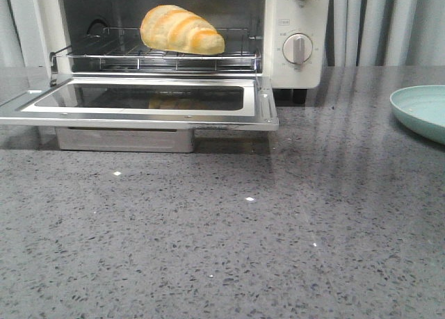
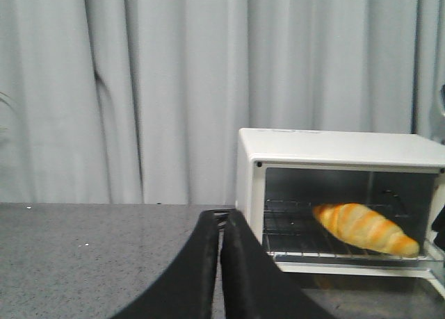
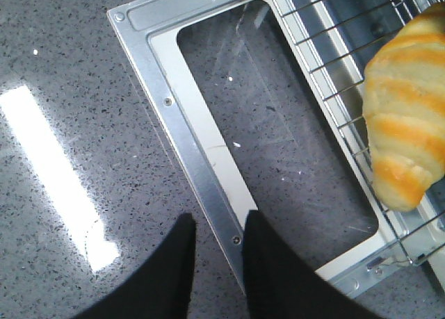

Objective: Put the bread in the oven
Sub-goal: 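Withdraw the right gripper out of the oven toward the plate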

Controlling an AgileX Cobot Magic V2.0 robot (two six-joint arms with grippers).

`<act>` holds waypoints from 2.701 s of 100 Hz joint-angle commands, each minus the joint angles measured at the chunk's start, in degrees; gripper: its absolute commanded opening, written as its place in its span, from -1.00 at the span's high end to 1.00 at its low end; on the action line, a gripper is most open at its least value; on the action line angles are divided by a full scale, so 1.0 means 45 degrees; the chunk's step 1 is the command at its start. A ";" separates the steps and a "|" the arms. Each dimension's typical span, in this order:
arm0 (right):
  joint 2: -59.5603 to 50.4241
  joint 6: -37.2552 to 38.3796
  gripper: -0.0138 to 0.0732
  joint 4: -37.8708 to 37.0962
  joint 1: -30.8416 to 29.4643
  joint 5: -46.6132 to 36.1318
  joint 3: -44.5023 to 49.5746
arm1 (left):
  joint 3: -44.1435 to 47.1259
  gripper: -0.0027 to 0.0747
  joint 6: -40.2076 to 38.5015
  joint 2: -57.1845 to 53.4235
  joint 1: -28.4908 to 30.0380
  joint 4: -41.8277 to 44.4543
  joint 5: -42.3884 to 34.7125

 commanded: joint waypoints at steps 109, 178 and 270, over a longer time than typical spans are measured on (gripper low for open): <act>-0.6295 0.2795 0.36 -0.2726 0.0020 0.0688 0.5153 | 0.5136 0.99 0.2731 0.0146 0.0980 -0.3898 -0.2818; -0.8319 0.2874 0.36 -0.3074 0.0020 0.0665 0.6502 | 0.5736 0.99 0.2731 0.0146 0.0980 -0.4142 -0.2769; -0.9431 0.3324 0.36 -0.3280 -0.0847 -0.2026 0.7879 | 0.5736 0.99 0.2731 0.0146 0.0980 -0.4142 -0.2769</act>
